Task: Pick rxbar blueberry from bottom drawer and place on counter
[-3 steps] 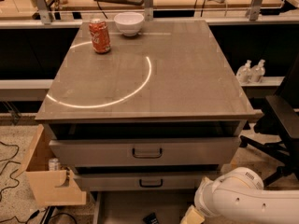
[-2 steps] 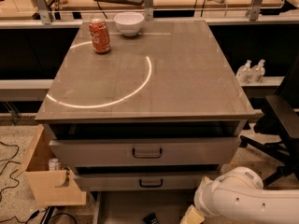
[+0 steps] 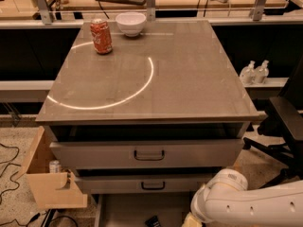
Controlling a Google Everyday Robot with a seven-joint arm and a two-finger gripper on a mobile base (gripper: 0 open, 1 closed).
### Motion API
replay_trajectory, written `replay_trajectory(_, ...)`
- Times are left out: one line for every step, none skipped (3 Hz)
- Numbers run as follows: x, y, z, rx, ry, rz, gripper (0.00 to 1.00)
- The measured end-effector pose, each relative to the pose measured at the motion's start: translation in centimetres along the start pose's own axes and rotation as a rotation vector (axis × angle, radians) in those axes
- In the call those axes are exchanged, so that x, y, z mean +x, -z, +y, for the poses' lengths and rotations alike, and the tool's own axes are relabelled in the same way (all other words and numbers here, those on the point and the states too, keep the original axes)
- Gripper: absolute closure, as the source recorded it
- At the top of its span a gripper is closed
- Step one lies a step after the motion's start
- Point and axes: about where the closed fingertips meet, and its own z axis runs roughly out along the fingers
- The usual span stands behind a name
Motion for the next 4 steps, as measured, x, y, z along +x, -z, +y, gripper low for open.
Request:
replay_trajectory(1.5, -4.4, 1.5, -0.04, -0.029, 0.058, 0.0)
replay_trajectory(2.3, -8.5, 2.8, -0.057, -0.086, 0.082, 0.0)
replay_trajectory(2.3, -12.8, 4.4, -0.067, -0.173, 0.059, 0.0)
replay_trajectory(2.1, -16.0, 5.6, -0.065, -0.223, 0.015, 0.0)
